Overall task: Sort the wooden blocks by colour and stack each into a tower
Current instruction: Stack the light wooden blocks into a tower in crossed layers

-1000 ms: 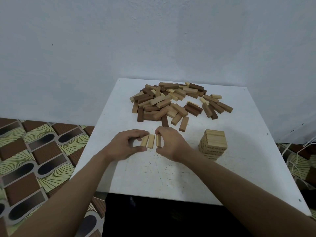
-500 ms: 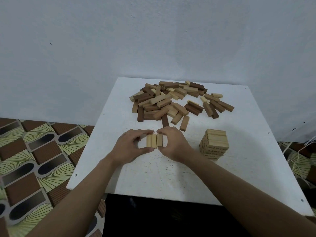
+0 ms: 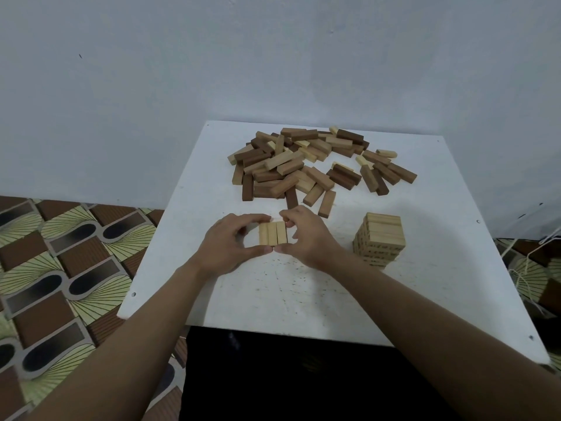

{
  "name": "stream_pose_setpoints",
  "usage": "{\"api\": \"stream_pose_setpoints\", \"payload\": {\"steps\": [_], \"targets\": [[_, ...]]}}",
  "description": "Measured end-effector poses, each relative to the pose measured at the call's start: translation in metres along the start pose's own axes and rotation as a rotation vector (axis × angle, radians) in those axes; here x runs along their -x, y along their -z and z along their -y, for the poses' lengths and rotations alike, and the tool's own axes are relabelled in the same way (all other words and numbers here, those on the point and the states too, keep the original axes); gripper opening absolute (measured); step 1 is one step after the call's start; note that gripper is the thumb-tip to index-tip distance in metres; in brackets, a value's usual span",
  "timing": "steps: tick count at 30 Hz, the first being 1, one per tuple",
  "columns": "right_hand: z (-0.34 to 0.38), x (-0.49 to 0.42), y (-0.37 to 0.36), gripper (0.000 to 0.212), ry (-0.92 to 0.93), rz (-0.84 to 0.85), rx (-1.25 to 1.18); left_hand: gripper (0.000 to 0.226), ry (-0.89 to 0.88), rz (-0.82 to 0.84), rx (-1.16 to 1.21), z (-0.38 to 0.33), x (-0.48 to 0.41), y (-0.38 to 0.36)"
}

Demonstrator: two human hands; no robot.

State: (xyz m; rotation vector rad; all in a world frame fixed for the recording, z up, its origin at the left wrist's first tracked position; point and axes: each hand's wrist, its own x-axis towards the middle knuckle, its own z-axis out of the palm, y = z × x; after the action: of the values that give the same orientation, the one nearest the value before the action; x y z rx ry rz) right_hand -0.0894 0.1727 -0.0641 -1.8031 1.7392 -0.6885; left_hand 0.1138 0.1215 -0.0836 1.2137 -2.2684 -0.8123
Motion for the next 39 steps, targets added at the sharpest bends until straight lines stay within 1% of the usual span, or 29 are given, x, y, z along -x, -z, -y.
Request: {"api": "stream_pose_setpoints", "payload": {"steps": [5,9,11,14,19,21,23,26,30,32,35,37,39], "targets": [[-0.002,-0.003,0.001,0.062,0.003,0.034,0.006,0.058,-0.002,0.002,0.003,-0.003,0.000,0.001],[-0.002,-0.003,0.002,0.061,0.013,0.065,-0.018,0.053,0.009,-0.002,0.006,-0.003,-0.001,0.000],[0.000,-0.005,0.003,0.061,0.024,0.099,0.024,0.052,-0.002,0.012,0.003,-0.001,-0.002,0.000],[0.004,-0.009,0.005,0.054,0.045,0.159,0.072,0.053,-0.001,0.024,0.023,0.003,-0.002,-0.001],[0.011,-0.012,0.009,0.043,0.039,0.204,0.139,0.055,0.010,0.017,0.091,0.003,-0.004,-0.002],[0.013,-0.012,0.008,0.044,0.039,0.222,0.204,0.055,0.013,0.019,0.135,0.001,-0.004,0.000],[0.015,-0.012,0.009,0.052,0.041,0.231,0.274,0.056,0.018,0.029,0.179,0.000,-0.005,0.002],[0.022,-0.010,0.016,0.055,0.050,0.214,0.308,0.056,0.020,0.039,0.211,-0.009,-0.009,0.012],[0.042,-0.009,0.048,0.043,0.078,0.164,0.311,0.054,-0.072,0.040,0.242,-0.039,-0.023,0.040],[0.051,-0.007,0.073,0.047,0.091,0.128,0.289,0.053,-0.105,0.050,0.280,-0.061,-0.032,0.057],[0.059,0.004,0.111,0.052,0.133,0.069,0.277,0.054,-0.138,0.106,0.353,-0.095,-0.045,0.072],[0.057,0.015,0.137,0.055,0.144,0.038,0.261,0.056,-0.164,0.141,0.401,-0.116,-0.053,0.073],[0.049,0.026,0.158,0.057,0.127,0.019,0.232,0.058,-0.183,0.168,0.397,-0.136,-0.059,0.069]]}}
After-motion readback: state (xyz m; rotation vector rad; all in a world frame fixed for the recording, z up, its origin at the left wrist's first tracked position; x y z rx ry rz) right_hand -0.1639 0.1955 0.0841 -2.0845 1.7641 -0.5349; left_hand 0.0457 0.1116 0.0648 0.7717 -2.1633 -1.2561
